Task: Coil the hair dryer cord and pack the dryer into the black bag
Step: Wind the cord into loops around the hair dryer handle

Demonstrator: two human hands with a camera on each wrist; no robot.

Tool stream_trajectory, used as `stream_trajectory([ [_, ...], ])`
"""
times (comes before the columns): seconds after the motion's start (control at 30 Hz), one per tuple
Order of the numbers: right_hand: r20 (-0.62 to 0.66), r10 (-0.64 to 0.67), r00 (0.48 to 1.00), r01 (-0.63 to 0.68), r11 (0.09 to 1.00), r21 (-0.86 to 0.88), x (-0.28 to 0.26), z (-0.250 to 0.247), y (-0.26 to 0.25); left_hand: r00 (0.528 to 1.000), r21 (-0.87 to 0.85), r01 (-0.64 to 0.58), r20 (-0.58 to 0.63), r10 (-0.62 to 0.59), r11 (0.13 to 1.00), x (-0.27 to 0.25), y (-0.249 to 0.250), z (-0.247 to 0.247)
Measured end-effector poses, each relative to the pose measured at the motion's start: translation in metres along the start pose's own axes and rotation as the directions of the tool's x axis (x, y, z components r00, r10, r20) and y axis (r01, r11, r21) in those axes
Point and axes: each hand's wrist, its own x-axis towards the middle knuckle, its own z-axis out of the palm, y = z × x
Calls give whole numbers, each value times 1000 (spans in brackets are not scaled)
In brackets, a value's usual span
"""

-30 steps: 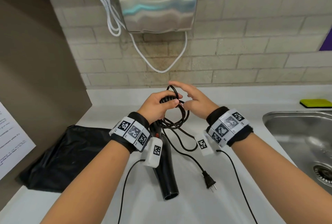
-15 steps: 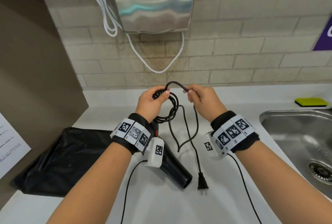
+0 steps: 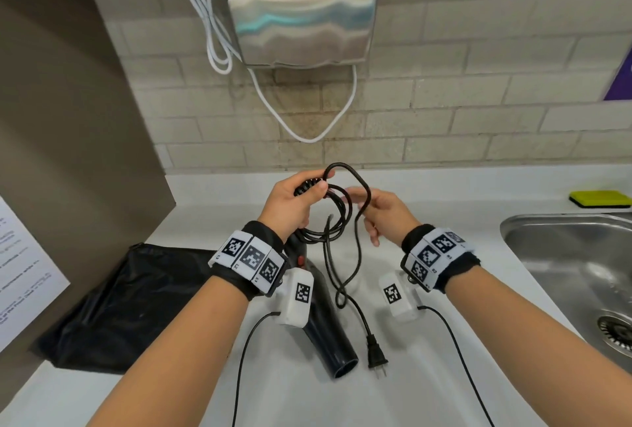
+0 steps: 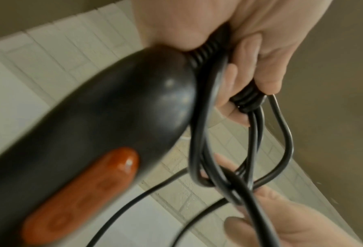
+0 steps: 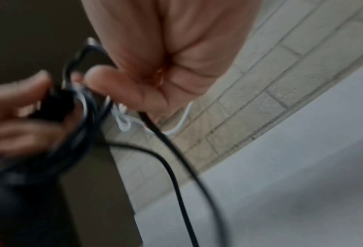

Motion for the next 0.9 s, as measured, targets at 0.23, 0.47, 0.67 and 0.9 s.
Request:
stream_trajectory([
  [0.23, 300, 66, 952, 46, 935, -352, 5, 18, 15, 997, 11, -1, 80, 0, 1000, -3, 4, 12],
  [0.47, -341, 68, 938, -198, 910, -363, 23, -31, 52, 1000, -46, 12, 21, -11, 999, -4, 1, -8],
  [0.67, -607, 249, 755, -481, 838, -256, 29, -60, 74, 1000, -68, 12, -3, -13, 998, -5, 0, -11],
  [0.9, -547, 485, 682, -699, 653, -293, 14, -95, 83, 999, -88, 13, -41, -16, 996, -6, 0, -20],
])
